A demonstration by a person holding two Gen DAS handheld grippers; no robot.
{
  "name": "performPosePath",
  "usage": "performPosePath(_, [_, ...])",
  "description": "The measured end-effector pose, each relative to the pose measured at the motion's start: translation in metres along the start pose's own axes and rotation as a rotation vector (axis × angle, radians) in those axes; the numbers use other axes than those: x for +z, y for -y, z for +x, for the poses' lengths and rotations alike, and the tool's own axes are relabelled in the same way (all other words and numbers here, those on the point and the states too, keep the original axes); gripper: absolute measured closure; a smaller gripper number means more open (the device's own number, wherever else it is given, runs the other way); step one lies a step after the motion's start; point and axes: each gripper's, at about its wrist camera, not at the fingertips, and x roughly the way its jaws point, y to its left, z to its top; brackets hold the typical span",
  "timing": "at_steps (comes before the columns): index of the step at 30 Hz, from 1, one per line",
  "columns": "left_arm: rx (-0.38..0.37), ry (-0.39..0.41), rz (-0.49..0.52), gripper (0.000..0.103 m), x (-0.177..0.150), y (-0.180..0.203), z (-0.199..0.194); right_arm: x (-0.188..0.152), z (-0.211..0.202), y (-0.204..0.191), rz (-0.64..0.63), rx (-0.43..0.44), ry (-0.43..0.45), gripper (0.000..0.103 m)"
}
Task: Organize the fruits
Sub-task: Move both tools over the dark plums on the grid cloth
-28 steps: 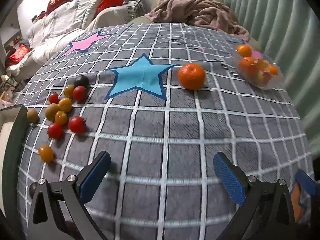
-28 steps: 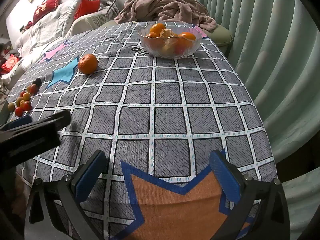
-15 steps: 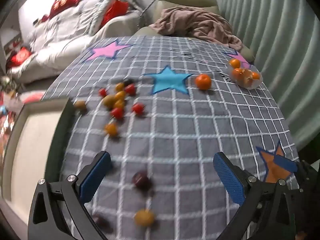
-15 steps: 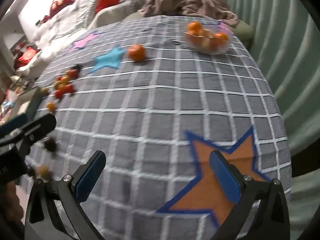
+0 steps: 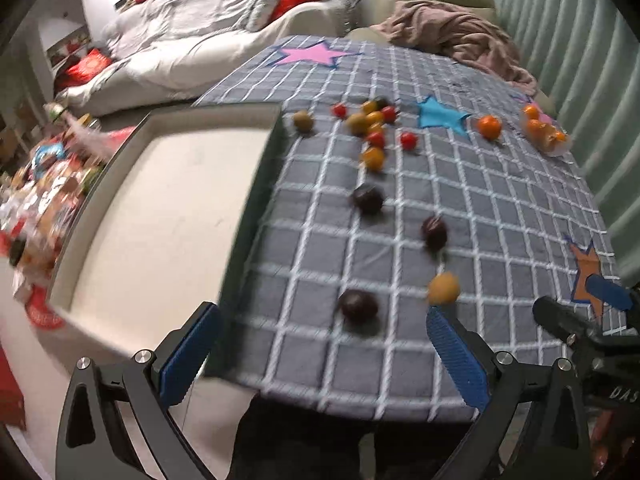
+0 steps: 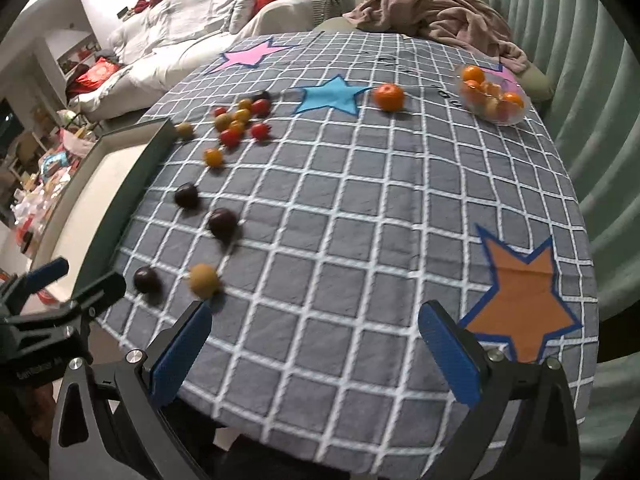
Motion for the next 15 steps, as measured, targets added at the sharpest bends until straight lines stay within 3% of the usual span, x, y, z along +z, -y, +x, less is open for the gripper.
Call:
performPosePath(5, [0.07, -0.017, 0.032, 0.0, -0.018, -0.005, 0.001, -0.008, -0.004, -0.02, -0.036, 0.016, -0.004, 0.0])
performPosePath(15, [0.077, -0.043, 0.034, 0.0, -0.032, -0.004, -0.001, -0.015, -0.007, -0.032, -0.045, 0.028, -0.006, 0.0])
